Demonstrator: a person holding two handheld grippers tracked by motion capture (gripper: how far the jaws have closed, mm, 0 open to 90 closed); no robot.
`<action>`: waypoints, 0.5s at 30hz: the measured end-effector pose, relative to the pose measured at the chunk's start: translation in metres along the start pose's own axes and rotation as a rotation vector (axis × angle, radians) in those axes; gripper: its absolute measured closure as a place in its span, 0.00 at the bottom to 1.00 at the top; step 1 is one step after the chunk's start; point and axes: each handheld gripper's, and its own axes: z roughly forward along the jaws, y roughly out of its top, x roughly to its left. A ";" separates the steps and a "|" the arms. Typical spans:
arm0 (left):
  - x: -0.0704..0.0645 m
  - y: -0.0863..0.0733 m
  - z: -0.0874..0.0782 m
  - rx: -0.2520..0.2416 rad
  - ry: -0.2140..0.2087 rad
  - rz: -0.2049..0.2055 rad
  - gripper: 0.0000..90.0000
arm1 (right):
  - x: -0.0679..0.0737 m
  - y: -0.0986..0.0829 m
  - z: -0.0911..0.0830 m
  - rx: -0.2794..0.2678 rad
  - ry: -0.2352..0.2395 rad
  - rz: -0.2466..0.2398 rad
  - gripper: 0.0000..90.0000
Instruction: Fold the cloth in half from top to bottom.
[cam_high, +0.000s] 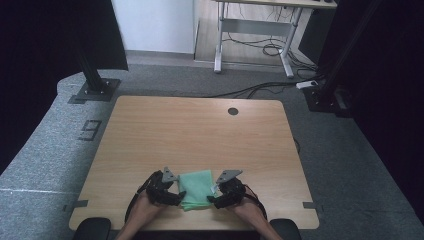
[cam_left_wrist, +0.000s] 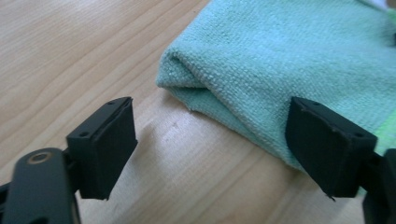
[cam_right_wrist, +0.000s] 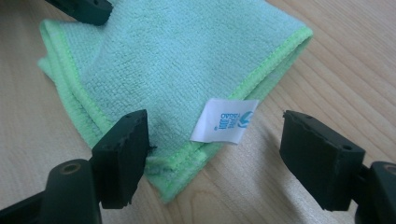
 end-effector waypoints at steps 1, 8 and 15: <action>0.001 0.001 0.001 -0.002 0.001 0.002 0.17 | 0.000 0.000 0.000 0.002 -0.007 -0.004 0.27; 0.021 0.014 0.017 -0.020 0.019 -0.025 0.16 | -0.014 0.005 0.006 -0.003 -0.037 0.036 0.27; 0.043 0.033 0.033 -0.037 -0.019 -0.054 0.16 | -0.035 0.012 0.013 -0.003 -0.060 0.111 0.27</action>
